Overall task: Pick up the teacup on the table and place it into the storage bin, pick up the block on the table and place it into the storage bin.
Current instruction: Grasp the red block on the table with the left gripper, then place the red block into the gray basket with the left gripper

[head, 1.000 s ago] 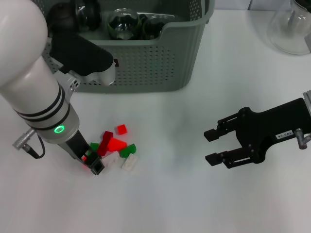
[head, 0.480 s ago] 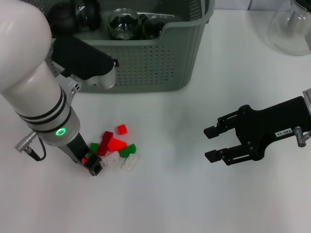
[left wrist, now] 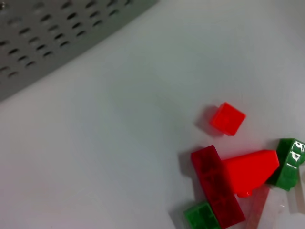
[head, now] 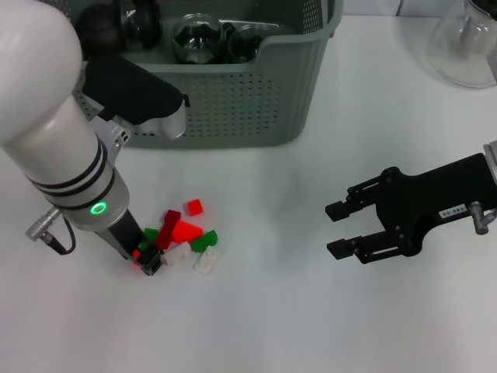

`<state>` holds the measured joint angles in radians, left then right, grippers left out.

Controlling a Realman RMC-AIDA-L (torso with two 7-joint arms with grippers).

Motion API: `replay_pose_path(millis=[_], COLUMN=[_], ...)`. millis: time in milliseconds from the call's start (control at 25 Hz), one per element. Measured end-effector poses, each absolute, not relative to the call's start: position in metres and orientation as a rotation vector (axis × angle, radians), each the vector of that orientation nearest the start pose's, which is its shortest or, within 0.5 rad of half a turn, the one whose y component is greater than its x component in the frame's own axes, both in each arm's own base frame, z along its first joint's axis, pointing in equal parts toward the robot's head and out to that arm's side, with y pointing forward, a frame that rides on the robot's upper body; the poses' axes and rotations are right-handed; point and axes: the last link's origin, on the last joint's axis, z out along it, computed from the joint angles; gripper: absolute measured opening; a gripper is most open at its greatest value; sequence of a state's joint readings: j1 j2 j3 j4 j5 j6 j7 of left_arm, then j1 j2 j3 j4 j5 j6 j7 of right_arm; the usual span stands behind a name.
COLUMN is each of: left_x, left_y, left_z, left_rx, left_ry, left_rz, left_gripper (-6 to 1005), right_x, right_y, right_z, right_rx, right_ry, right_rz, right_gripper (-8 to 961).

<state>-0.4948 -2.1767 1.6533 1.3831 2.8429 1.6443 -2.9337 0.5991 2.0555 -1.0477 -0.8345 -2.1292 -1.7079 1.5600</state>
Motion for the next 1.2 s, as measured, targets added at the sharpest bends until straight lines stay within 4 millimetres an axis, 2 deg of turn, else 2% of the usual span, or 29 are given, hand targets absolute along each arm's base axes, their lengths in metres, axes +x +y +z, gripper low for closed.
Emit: replay_pose_path(millis=[360, 480, 720, 1000, 1080, 1200], left_x=[-0.203, -0.202, -0.202, -0.201, -0.197, -0.179], left_y=[0.299, 0.300, 0.300, 0.294, 0.292, 0.294], left_z=[-0.049, -0.048, -0.043, -0.008, 0.009, 0.040], left_rx=[-2.349, -2.348, -2.336, -2.286, -2.290, -2.355], left_ry=[-1.199, -1.197, -1.204, -1.256, -1.272, -1.264], left_rz=[0.860, 0.855, 0.855, 0.807, 0.735, 0.462], left_gripper=[381, 237, 184, 185, 185, 185], right_x=[0.220, 0.221, 0.221, 0.224, 0.225, 0.229], right_y=[0.320, 0.321, 0.321, 0.323, 0.323, 0.325], right_z=[-0.017, -0.016, -0.015, -0.011, -0.009, -0.004], right_rx=[-3.197, -3.195, -3.192, -3.180, -3.174, -3.150], right_ry=[0.406, 0.403, 0.402, 0.412, 0.417, 0.443], right_rz=[0.247, 0.244, 0.240, 0.241, 0.239, 0.251], right_gripper=[598, 598, 597, 597, 596, 596])
